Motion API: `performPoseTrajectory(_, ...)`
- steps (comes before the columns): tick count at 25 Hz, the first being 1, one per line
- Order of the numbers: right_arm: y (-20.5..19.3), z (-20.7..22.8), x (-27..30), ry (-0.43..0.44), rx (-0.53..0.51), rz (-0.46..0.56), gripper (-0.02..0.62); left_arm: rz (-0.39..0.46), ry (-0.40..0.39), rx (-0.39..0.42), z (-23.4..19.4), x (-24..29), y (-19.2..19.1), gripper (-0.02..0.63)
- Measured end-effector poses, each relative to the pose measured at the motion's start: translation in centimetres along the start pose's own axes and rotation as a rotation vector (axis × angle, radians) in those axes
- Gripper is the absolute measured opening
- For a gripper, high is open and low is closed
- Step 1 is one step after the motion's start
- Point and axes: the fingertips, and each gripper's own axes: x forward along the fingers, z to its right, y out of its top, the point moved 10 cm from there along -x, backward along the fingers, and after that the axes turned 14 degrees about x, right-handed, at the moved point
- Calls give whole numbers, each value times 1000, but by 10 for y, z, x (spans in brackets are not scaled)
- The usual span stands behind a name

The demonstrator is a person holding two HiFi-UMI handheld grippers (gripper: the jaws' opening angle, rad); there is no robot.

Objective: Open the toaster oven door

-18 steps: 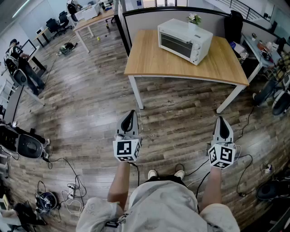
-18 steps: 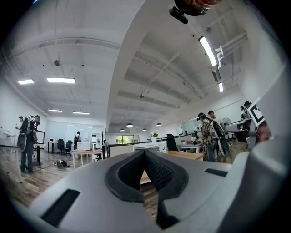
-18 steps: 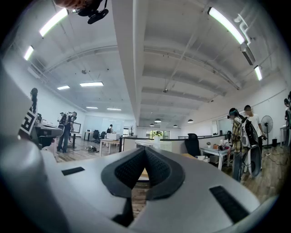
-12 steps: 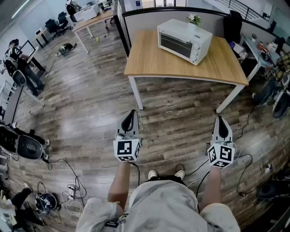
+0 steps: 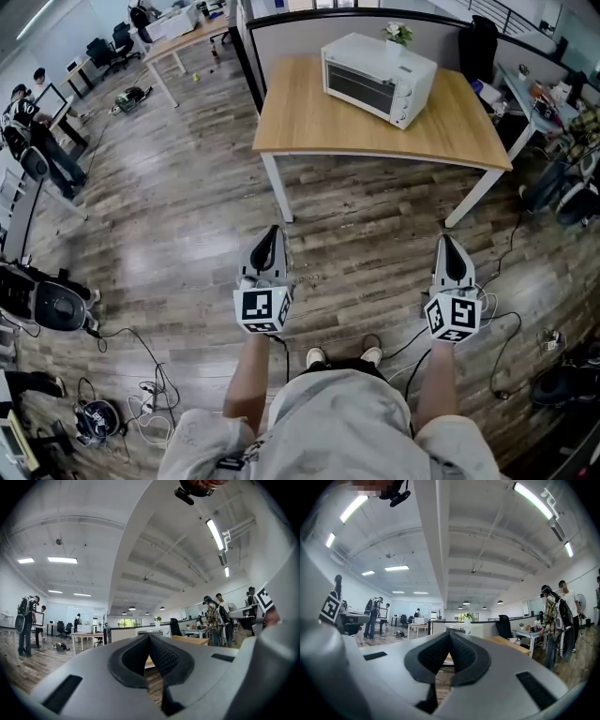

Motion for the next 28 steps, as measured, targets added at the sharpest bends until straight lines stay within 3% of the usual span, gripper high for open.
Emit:
performPoseTrajectory(14,-10,-19,12,5,-9,-24,28,-2,-6,-15,-15,-1,-13,14)
performPoseTrajectory(17,-15,-27,17,9,-8,-27,99,1,-2,-15,-24,-2,-17,14)
performPoseTrajectory(20,-19,-38,21,8,-12,-31,126,3,-2,-14,-35,-4,-22,14)
performPoseTrajectory(28,-26,-63,25,2,-20,-38,127,6,-25,-17,-54,-3,-34,14)
